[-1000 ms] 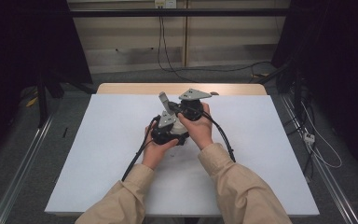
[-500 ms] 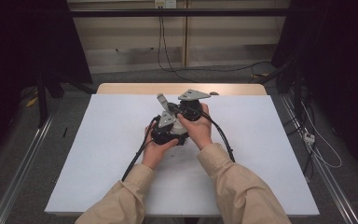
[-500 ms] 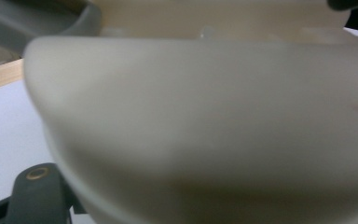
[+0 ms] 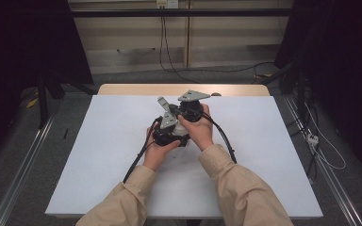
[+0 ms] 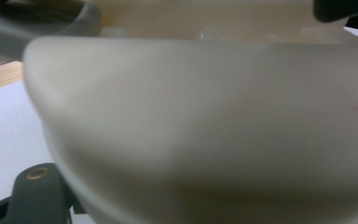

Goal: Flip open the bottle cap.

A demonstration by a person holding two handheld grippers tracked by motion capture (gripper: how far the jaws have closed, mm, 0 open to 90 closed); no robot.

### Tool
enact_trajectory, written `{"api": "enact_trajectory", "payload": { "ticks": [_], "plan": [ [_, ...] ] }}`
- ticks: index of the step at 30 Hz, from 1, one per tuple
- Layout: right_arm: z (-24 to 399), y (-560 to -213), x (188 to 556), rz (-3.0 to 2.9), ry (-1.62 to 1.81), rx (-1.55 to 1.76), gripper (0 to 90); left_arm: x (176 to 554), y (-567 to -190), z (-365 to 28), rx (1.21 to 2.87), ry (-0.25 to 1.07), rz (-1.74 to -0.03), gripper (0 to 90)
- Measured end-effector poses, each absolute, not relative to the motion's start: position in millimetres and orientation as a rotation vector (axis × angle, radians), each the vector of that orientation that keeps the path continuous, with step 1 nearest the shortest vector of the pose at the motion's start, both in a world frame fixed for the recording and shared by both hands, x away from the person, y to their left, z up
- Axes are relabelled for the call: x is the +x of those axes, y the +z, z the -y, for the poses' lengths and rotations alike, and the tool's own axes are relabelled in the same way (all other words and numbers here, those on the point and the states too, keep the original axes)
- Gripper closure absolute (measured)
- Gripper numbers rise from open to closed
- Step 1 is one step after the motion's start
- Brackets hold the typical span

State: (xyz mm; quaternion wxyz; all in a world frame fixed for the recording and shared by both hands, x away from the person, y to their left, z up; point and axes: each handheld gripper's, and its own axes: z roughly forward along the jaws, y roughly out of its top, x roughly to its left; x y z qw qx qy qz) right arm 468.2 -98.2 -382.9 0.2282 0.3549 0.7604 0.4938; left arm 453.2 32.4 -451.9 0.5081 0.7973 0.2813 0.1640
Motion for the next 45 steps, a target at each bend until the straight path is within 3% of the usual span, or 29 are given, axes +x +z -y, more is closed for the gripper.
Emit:
{"api": "enact_trajectory", "payload": {
  "ticks": [25, 38, 45],
  "plan": [
    [99, -383, 468, -2.090, 1.377, 0.989, 88.8, 453, -452, -33, 1.923, 0.403, -0.666, 18.6],
    [108, -383, 462, -2.100, 1.389, 0.977, 70.7, 451, -448, -38, 1.959, 0.362, -0.660, 11.8],
    [112, -383, 460, -2.097, 1.392, 0.989, 51.1, 448, -444, -49, 1.940, 0.362, -0.674, 8.9]
  ]
}}
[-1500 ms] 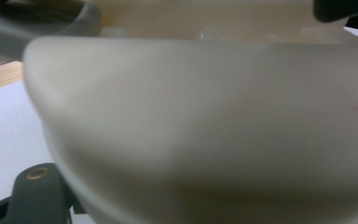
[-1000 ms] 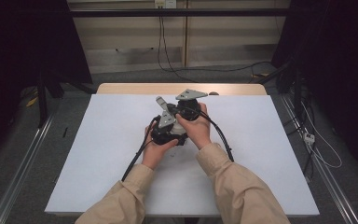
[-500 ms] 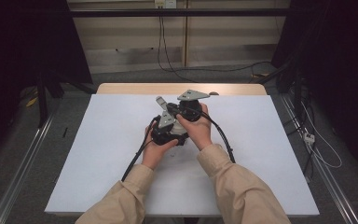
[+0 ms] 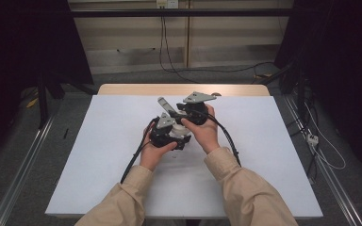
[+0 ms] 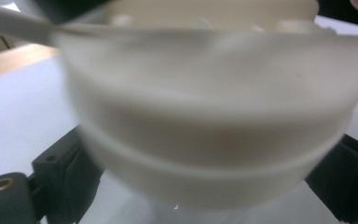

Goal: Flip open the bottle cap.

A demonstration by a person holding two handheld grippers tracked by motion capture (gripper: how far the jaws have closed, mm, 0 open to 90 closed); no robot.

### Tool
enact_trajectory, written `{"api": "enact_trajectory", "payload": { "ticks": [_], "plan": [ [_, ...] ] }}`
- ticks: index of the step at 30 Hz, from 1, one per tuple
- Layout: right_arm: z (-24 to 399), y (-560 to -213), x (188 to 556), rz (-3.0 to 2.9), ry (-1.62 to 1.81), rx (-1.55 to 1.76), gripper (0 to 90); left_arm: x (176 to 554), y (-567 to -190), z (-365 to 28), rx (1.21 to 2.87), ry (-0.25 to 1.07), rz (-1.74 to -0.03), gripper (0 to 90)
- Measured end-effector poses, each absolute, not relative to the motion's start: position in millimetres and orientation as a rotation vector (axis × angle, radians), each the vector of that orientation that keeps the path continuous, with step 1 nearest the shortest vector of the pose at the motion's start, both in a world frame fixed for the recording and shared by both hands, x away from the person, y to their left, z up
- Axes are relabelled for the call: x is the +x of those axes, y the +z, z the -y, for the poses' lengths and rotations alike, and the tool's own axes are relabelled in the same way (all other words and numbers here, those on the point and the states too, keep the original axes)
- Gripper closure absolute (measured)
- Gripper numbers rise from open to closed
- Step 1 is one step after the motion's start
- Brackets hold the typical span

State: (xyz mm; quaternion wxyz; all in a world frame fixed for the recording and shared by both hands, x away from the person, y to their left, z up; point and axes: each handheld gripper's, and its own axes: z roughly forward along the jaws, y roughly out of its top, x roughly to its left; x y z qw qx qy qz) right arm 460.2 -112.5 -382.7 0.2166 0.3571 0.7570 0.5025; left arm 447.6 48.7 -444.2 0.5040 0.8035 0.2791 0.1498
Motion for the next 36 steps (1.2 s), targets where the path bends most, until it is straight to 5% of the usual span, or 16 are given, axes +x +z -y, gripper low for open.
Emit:
{"api": "enact_trajectory", "payload": {
  "ticks": [14, 36],
  "plan": [
    [127, -376, 443, -2.078, 1.383, 0.999, 17.9, 439, -437, -73, 1.869, 0.279, -0.669, 5.1],
    [172, -399, 396, -2.124, 1.381, 1.019, 8.6, 420, -427, -102, 1.885, 0.292, -0.655, 6.3]
  ]
}}
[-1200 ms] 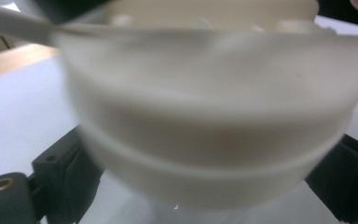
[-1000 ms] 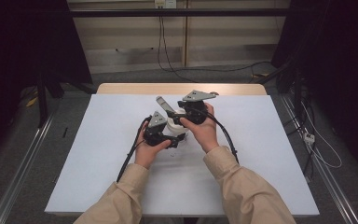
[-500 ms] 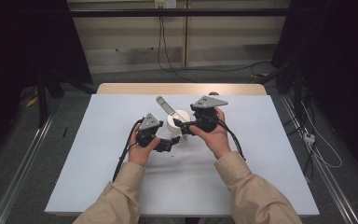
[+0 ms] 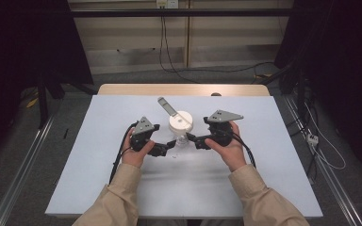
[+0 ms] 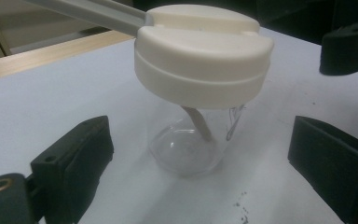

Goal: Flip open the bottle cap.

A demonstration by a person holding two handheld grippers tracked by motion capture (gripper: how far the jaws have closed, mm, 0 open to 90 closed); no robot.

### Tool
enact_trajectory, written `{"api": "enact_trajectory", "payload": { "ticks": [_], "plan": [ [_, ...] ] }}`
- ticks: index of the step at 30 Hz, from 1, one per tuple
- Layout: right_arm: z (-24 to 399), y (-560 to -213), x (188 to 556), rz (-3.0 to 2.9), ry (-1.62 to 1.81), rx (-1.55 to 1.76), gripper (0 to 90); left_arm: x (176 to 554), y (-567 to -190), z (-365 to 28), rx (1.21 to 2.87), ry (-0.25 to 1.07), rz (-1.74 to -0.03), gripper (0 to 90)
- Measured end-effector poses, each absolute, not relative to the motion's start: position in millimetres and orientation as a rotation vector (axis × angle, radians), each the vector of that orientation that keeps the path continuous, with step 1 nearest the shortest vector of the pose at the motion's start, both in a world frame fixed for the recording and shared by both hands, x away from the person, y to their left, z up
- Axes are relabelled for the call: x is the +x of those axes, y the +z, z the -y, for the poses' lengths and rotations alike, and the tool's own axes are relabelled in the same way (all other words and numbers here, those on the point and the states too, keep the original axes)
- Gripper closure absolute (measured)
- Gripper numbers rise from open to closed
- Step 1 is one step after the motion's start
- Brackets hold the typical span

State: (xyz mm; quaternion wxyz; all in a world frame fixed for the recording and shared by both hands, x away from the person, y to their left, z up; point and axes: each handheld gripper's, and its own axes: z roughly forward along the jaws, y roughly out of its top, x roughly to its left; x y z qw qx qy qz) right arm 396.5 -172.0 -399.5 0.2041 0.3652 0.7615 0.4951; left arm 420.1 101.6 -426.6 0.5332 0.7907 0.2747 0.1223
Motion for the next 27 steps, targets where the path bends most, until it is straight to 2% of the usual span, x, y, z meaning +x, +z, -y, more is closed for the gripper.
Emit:
{"api": "enact_trajectory", "payload": {
  "ticks": [18, 27],
  "plan": [
    [203, -423, 371, -2.140, 1.347, 1.080, 7.6, 404, -428, -122, 1.883, 0.251, -0.657, 7.4],
    [216, -430, 358, -2.143, 1.344, 1.086, 7.6, 398, -432, -141, 1.905, 0.281, -0.686, 7.4]
  ]
}}
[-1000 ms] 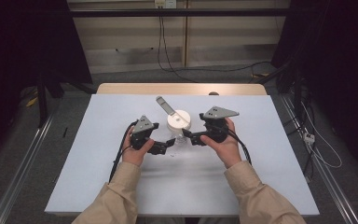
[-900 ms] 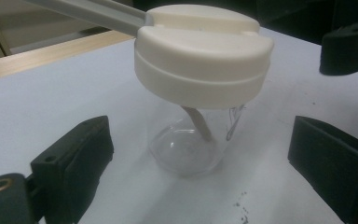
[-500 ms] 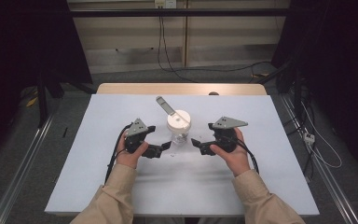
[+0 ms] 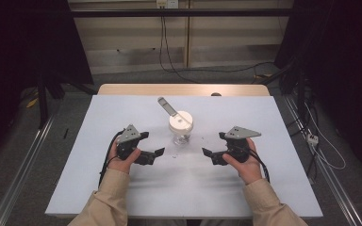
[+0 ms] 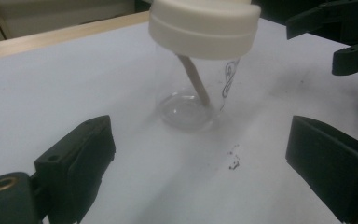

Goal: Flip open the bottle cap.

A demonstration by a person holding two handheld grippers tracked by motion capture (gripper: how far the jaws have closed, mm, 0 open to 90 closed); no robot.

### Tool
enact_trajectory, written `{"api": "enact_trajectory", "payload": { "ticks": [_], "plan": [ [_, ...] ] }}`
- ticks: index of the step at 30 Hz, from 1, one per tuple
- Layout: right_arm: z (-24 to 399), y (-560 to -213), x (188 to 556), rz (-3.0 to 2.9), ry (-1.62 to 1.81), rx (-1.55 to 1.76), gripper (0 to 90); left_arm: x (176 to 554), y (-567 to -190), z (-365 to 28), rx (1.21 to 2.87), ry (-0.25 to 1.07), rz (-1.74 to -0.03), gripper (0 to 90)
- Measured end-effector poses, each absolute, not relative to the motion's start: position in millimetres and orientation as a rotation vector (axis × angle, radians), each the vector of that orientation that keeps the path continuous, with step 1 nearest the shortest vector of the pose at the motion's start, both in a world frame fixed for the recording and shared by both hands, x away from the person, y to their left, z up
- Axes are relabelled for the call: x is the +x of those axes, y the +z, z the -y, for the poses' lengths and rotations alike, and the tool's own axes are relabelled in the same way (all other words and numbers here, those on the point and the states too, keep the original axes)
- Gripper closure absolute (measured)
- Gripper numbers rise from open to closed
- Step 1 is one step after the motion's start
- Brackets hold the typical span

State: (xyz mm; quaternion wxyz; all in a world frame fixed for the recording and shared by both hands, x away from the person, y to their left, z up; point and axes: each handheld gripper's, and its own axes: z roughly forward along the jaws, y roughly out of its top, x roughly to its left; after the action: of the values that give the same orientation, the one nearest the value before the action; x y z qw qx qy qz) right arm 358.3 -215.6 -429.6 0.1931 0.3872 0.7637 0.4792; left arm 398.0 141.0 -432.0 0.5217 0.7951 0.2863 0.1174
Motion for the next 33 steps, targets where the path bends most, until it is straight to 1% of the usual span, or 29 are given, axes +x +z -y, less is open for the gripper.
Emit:
{"api": "enact_trajectory", "payload": {
  "ticks": [16, 33],
  "plan": [
    [240, -437, 334, -2.123, 1.320, 1.102, 7.8, 384, -434, -182, 1.896, 0.329, -0.738, 7.4],
    [263, -442, 319, -2.100, 1.292, 1.131, 8.1, 376, -436, -208, 1.910, 0.367, -0.760, 7.5]
  ]
}}
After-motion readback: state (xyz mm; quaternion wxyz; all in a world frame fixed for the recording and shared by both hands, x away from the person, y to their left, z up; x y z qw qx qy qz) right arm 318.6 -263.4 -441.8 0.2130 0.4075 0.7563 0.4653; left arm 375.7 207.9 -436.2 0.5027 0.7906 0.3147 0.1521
